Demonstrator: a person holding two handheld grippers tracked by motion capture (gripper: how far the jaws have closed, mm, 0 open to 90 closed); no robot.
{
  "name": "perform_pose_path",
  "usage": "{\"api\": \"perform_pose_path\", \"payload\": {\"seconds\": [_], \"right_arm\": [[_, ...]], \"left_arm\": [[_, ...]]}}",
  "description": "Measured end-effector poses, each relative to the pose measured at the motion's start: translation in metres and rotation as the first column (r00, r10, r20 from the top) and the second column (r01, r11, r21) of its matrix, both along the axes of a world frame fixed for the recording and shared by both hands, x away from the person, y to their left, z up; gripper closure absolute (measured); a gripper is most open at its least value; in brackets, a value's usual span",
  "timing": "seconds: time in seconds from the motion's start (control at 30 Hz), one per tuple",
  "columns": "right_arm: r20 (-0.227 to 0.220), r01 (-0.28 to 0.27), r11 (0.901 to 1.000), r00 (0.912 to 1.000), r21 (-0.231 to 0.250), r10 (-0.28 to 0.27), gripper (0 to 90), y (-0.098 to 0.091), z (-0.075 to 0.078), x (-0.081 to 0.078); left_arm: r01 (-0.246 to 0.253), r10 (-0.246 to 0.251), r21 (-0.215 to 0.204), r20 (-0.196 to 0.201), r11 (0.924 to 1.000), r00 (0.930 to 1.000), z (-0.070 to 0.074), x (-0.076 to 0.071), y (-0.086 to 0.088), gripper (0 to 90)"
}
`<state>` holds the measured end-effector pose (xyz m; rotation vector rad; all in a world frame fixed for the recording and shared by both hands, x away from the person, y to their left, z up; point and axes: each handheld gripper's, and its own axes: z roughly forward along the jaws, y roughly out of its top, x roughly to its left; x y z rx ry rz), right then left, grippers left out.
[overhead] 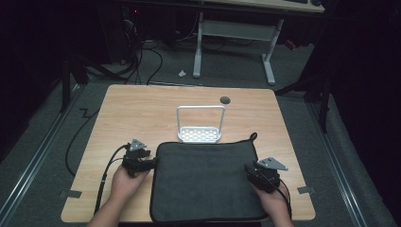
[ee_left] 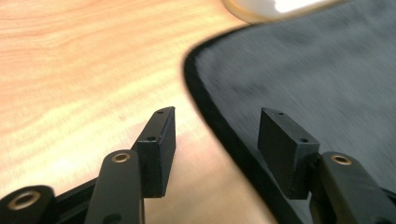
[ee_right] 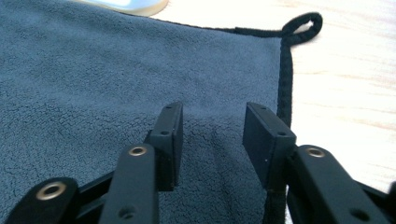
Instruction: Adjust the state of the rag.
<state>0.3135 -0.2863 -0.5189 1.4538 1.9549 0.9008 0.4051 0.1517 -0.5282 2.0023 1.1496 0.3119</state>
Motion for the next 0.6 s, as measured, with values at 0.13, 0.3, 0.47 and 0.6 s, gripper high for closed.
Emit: {"api": "perform_pose_path", "payload": {"seconds": [0.13, 0.3, 0.47, 0.6], "right_arm": [[0.010, 0.001, 1.0000, 0.9999, 0.006, -0.001, 57.2, -0.001, 0.000, -0.001], [0.011, -0.006, 1.0000, 0.9999, 0.008, 0.006, 56.4, 0.000, -0.001, -0.001], [0.007, -0.013, 0.9999, 0.9999, 0.008, 0.013, 56.4, 0.003, -0.001, -0.002], [0.028, -0.042, 0.9991, 0.9987, 0.007, 0.042, 54.8, 0.010, 0.003, -0.004]], "left_arm": [[-0.016, 0.016, -0.012, -0.027, 0.9998, 0.9995, 0.000, 0.018, -0.003, 46.9], [-0.035, 0.035, -0.039, -0.006, 0.9986, 0.9994, -0.004, 0.028, -0.010, 46.1], [-0.016, 0.015, 0.026, 0.031, 0.9995, 0.9994, -0.004, 0.030, -0.025, 51.9], [0.011, -0.019, 0.093, 0.084, 0.9956, 0.9963, -0.005, 0.025, -0.033, 64.5]]}}
